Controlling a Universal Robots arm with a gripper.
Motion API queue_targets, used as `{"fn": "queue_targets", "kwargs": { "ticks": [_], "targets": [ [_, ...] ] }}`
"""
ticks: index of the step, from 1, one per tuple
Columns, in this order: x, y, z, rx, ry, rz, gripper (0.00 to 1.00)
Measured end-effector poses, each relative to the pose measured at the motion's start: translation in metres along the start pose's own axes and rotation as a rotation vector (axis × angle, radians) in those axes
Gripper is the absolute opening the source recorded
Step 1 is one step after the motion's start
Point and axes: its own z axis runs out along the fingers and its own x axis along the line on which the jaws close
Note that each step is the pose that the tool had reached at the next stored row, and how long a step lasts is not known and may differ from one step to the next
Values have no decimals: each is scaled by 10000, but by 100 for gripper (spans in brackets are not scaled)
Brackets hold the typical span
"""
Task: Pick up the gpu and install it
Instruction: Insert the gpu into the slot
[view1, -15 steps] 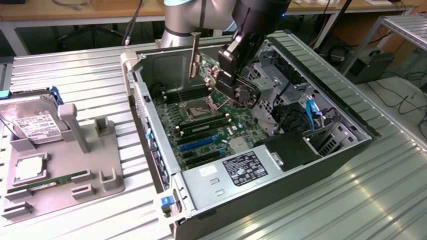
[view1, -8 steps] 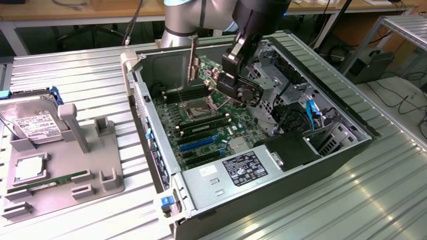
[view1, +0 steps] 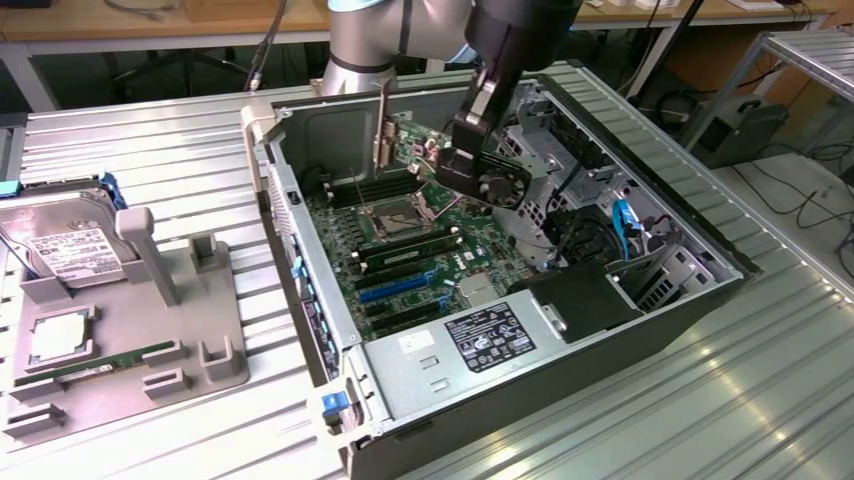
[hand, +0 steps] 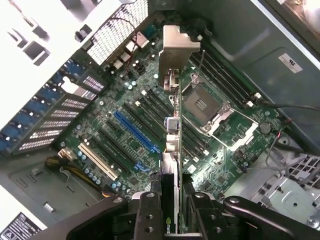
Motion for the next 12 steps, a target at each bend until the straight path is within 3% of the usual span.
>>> {"fn": "queue_targets", "kwargs": {
  "ticks": [3, 6, 12],
  "targets": [
    [0, 0, 6, 14, 6, -536, 26],
    [1, -1, 22, 18, 32, -1511, 26],
    [2, -3, 59, -16, 103, -2840, 26]
  ]
}}
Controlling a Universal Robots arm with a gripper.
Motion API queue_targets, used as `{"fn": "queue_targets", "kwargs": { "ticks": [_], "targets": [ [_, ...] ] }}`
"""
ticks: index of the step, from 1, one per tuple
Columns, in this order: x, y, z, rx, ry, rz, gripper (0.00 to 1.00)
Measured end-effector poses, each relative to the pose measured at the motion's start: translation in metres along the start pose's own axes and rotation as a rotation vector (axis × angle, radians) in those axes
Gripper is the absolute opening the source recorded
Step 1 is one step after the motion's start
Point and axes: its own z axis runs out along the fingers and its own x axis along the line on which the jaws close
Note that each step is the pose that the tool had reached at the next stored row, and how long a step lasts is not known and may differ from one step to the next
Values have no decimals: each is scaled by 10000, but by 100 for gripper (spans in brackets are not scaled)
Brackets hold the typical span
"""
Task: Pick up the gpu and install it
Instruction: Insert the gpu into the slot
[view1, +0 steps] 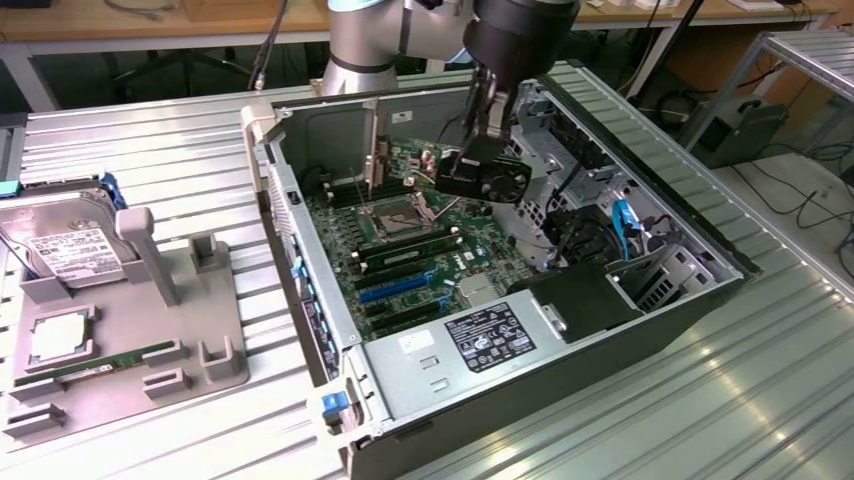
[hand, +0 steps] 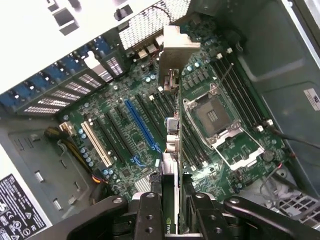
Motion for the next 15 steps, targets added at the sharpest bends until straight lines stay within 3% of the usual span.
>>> {"fn": "queue_targets", "kwargs": {
  "ticks": [15],
  "targets": [
    [6, -8, 156, -135, 144, -3240, 26]
  ]
}}
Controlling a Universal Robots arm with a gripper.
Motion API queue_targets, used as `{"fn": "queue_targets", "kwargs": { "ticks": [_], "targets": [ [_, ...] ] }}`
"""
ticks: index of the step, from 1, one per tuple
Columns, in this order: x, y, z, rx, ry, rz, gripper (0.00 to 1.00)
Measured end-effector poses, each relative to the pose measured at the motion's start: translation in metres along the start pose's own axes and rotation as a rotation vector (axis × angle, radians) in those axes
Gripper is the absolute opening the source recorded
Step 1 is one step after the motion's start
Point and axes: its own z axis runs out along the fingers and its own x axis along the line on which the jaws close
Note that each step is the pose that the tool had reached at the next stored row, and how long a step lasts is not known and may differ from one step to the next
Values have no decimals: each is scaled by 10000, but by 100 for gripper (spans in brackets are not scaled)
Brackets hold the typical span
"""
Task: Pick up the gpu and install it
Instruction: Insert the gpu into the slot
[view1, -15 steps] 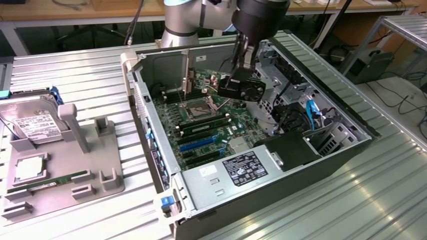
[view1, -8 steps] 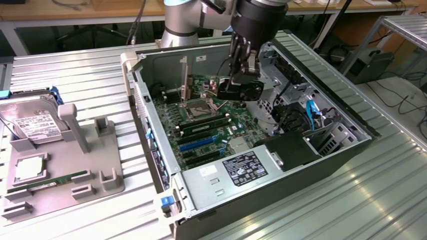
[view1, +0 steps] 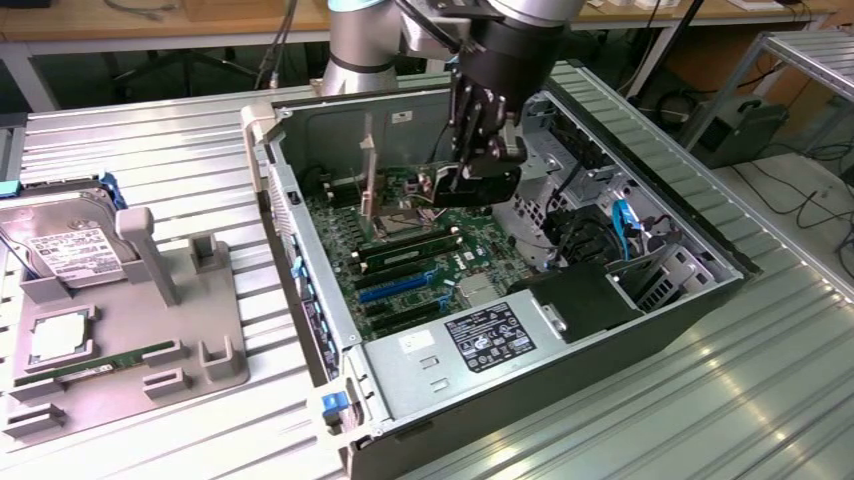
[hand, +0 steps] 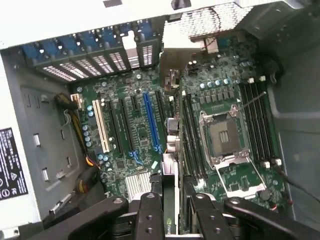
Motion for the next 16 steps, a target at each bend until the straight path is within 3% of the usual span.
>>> {"fn": "queue_targets", "kwargs": {
  "ticks": [4, 11, 14, 15, 16],
  "targets": [
    [12, 10, 74, -33, -5, -646, 26],
    [62, 44, 189, -66, -10, -1109, 26],
    [91, 112, 248, -70, -6, -1139, 26],
    [126, 220, 317, -71, -7, -1145, 26],
    [172, 238, 384, -111, 2, -1210, 26]
  ]
}}
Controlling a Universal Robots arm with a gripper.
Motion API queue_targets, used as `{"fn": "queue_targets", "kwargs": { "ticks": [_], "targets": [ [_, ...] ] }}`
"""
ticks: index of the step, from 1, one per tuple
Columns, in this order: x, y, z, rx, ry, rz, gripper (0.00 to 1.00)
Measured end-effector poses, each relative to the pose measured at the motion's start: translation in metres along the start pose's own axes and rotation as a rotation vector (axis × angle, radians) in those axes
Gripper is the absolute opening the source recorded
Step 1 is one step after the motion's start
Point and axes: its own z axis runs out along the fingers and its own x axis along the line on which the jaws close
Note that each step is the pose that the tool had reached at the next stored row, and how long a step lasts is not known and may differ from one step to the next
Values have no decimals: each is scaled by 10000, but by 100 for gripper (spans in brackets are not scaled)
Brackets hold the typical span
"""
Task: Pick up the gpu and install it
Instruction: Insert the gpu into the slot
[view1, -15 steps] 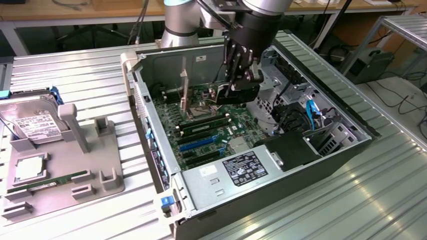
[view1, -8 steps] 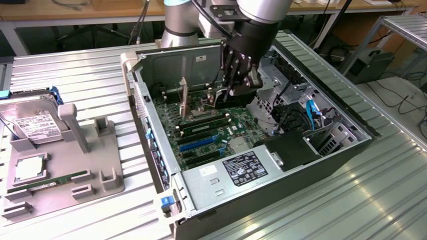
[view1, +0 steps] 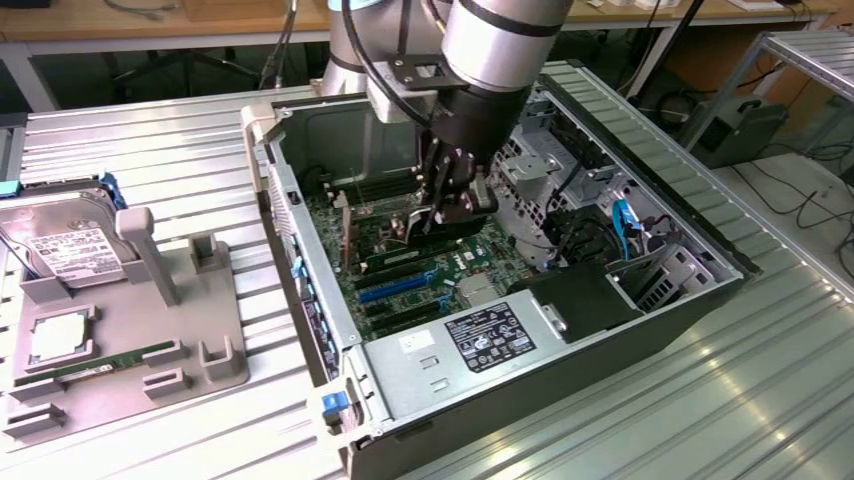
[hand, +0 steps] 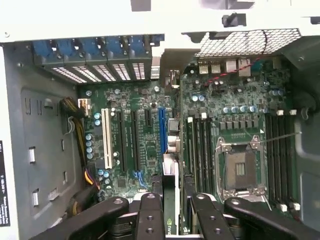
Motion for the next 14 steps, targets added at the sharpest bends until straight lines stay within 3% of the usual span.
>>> {"fn": "queue_targets", "kwargs": {
  "ticks": [1, 4, 6, 7, 8, 9, 11, 12, 13, 14],
  "targets": [
    [40, -4, 45, -62, 6, -82, 26],
    [69, 45, 218, -77, 10, -145, 26],
    [81, 87, 399, -82, 14, -199, 26],
    [87, 87, 516, -123, 20, -243, 26],
    [89, 83, 567, -385, 21, -313, 26],
    [91, 79, 632, -490, 27, -363, 26],
    [66, 76, 702, -497, 9, -549, 26],
    [68, 92, 734, -333, 2, -537, 26],
    [71, 131, 770, -274, -3, -501, 26],
    [76, 174, 820, -271, 0, -460, 26]
  ]
}}
